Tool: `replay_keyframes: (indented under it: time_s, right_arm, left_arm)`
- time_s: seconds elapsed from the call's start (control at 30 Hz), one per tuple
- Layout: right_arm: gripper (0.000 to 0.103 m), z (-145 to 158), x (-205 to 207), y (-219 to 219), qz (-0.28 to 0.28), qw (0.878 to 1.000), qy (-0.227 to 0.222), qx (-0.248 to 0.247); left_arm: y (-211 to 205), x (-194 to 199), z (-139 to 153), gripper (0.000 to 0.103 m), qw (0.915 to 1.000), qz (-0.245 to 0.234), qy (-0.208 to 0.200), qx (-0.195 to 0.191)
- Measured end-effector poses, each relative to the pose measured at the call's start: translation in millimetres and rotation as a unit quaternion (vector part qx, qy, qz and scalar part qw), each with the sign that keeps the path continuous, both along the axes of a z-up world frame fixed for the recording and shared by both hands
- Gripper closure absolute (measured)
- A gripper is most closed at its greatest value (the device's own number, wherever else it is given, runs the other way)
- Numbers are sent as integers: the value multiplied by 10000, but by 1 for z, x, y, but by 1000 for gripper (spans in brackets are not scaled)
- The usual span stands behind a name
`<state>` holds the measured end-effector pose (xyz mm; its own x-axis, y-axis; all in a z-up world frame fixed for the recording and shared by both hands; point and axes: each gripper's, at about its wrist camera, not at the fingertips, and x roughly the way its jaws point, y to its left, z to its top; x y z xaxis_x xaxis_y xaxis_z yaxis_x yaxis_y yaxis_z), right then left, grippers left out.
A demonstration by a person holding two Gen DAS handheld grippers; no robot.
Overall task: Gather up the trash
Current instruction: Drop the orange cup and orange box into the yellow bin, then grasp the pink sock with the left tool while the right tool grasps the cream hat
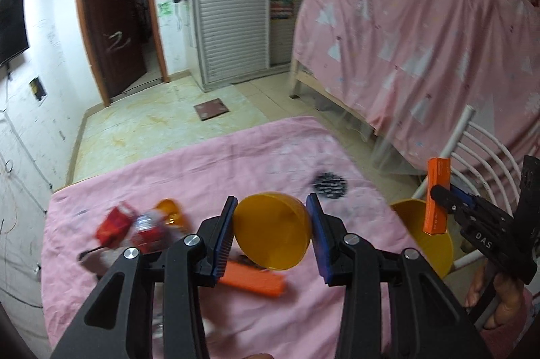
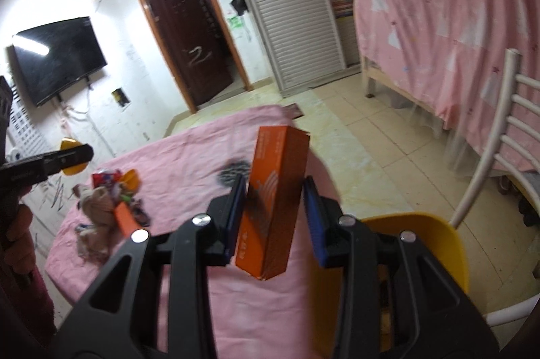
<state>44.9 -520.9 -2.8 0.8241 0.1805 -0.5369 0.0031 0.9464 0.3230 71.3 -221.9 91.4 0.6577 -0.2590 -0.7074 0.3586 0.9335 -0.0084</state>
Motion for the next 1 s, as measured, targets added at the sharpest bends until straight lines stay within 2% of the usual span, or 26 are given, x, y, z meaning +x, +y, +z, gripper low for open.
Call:
replay_keyframes:
  time_s: [0.3,0.4,0.53,0.7,1.0]
  right_arm:
    - [70,-34,-5,-69,-524,9972,345,411]
    - [69,-42,-6,-81,-588,9958,458,532]
    - [69,-43,-11,-94,-757,9946,439,563]
    - [69,-45,-15,-104,-871,9929,410,699]
    - [69,-43,-16,-100,-809,9936,366,701]
  left_arm:
    - [-110,4,-23,69,9965,-731,405,13]
    - [-147,5,-39,69,9926,-989,707,-22]
    - [-175,1,-54,66,9878,-1238,949,7]
    - [-199,-2,-59,47,9853,-1358,1034,66]
    - [-188,-9,-48,46,9882,-1260,861,108]
